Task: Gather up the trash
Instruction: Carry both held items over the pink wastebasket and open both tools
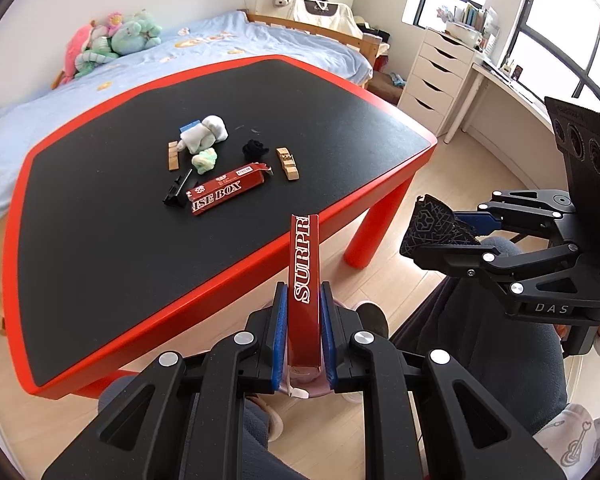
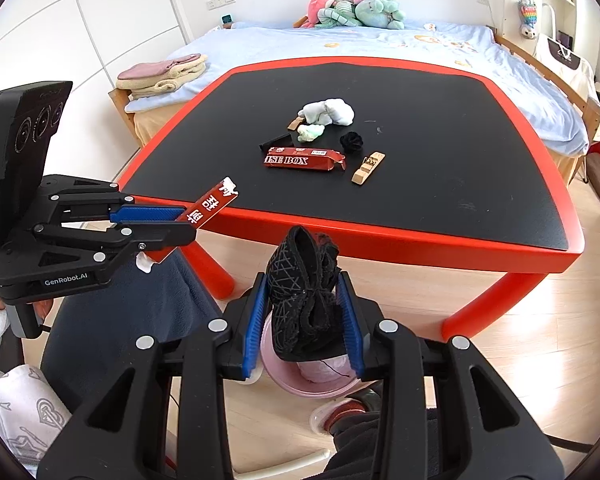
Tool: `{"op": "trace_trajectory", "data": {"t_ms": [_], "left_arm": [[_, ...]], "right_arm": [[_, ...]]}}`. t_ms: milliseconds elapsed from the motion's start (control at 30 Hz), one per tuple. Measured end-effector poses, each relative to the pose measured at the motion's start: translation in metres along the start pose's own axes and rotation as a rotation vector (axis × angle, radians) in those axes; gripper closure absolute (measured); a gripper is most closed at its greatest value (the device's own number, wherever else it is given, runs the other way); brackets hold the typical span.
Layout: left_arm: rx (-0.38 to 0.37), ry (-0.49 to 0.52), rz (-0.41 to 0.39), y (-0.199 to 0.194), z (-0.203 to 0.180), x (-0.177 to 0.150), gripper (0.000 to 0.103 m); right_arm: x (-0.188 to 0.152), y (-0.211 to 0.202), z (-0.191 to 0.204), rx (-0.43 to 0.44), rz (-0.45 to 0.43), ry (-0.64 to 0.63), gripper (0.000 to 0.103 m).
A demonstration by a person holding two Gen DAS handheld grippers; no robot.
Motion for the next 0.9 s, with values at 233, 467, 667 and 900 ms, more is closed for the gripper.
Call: {"op": "trace_trajectory", "data": {"t_ms": [233, 467, 667, 900], "left_arm": [[-0.011, -0.013, -0.014, 0.002, 0.003, 0.002, 0.029], [0.040, -0.047, -0.030, 0.000, 0.015, 0.002, 0.009], [0.058, -0.064, -0.034, -0.003, 0.023, 0.002, 0.008], [0.065, -0.073, -0.035, -0.006, 0.027, 0.001, 0.008]], "right_arm": [[0.002, 0.001, -0.004, 0.020, -0.016, 0.025, 0.019], [0.001, 0.004, -0.016, -0.016, -0.011, 0.068, 0.007], [-0.002, 0.007, -0.019, -0.023, -0.006, 0.085, 0.004], [-0.002, 0.010, -0.023, -0.030, 0.018, 0.125, 0.004]]}}
Point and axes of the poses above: each gripper's, at about its wrist camera, not at the fingertips, and y roughly the way its jaws point, z to its left, x to its top, the point moved 6 cm from there along y, roughly the way its jaws point, and after that the axes turned 7 degrees about z, right-handed, at the moved point
